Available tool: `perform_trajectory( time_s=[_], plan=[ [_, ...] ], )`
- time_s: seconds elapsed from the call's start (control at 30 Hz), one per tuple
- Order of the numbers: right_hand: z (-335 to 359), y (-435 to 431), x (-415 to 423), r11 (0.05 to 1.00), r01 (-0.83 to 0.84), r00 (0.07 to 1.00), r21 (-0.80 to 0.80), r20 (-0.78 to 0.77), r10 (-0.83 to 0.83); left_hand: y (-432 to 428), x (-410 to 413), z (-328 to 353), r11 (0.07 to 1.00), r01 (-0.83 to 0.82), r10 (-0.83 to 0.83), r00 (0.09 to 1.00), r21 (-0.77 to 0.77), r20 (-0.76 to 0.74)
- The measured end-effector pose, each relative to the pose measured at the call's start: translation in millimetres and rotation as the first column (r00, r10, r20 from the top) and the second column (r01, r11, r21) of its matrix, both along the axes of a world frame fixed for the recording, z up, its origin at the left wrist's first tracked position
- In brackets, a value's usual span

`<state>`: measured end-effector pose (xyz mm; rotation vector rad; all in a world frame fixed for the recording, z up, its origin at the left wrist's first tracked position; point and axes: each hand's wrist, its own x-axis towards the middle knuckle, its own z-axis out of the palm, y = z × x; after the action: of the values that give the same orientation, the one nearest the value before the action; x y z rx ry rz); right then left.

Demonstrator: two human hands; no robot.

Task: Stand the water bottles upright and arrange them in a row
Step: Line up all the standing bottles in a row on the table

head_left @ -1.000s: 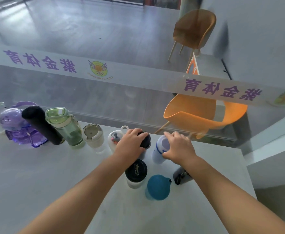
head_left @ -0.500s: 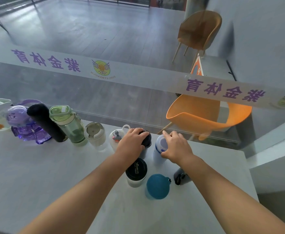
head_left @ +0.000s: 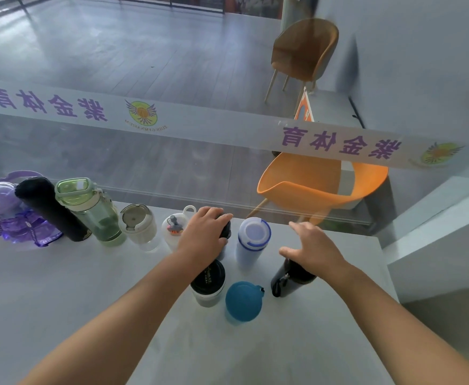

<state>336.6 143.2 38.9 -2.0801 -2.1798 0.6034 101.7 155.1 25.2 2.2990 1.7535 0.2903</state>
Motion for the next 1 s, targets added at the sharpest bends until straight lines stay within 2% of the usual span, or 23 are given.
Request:
perform_trajectory(
  time_s=[0.13,0.23,0.33,0.47,0.67,0.8,1.0],
  plan=[
    [-1,-18,22,0.998,0.052,0.997,-0.046,-0.061,-0.055,6,21,-2,0.996,0.089,-0.089,0.996,-0.022,-0.014],
    [-5,-26,25,0.994,0.003,0.998,-0.110,-0.059,-0.010,10,40,-2,0.988,0.153,-0.154,0.987,-0.025,-0.052],
    [-9,-23,27,0.994,-0.018,0.998,-0.109,-0.063,0.011,12,52,-5,0.982,0.186,-0.186,0.974,-0.018,-0.129],
    [-7,-11,32,0.998,-0.035,0.995,-0.062,-0.091,0.029,15,60,-12,0.983,0.180,-0.181,0.965,-0.023,-0.188],
    [-5,20,32,0.999,-0.005,0.983,-0.041,-0.183,-0.003,15,66,-14,0.990,0.142,-0.139,0.979,0.008,-0.151],
    [-3,38,33,0.995,-0.062,0.973,-0.074,-0.227,0.043,15,69,-15,0.992,0.123,-0.121,0.982,0.008,-0.147],
    [-6,50,49,0.998,-0.056,0.975,-0.040,-0.217,0.046,15,70,-16,0.994,0.105,-0.102,0.985,0.012,-0.141]
  ],
)
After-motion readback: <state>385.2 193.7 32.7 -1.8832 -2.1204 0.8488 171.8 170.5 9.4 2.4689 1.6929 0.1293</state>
